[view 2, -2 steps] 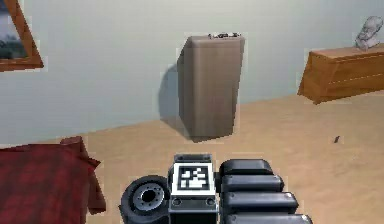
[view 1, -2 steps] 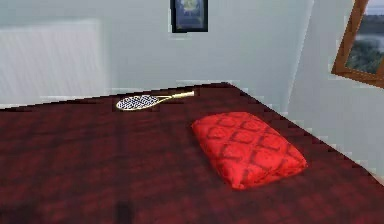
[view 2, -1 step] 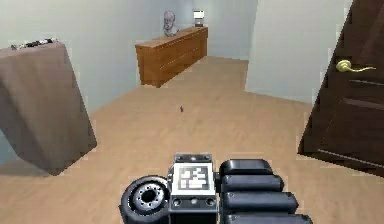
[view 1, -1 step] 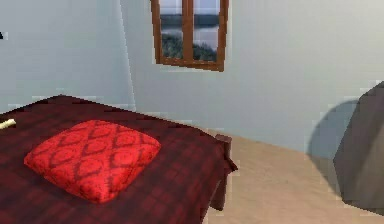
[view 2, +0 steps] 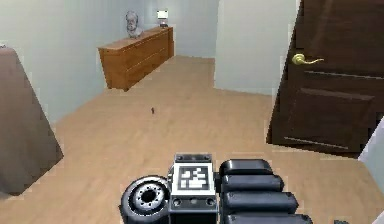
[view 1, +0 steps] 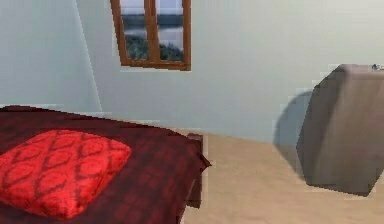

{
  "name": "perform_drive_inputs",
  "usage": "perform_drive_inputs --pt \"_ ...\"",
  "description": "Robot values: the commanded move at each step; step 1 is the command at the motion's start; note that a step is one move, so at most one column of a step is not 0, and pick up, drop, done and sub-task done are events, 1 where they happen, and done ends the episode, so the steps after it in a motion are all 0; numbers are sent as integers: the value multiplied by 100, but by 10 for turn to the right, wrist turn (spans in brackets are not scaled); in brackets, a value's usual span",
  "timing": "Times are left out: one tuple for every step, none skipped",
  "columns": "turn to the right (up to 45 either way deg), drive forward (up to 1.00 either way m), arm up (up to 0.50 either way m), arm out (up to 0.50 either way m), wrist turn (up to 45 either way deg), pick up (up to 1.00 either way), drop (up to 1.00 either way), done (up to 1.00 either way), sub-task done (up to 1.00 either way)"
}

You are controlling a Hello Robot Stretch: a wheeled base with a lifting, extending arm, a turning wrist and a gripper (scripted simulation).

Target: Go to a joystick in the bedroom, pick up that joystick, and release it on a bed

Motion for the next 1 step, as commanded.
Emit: perform_drive_inputs --pt "-450 0 0 0 0 0 0 0 0"
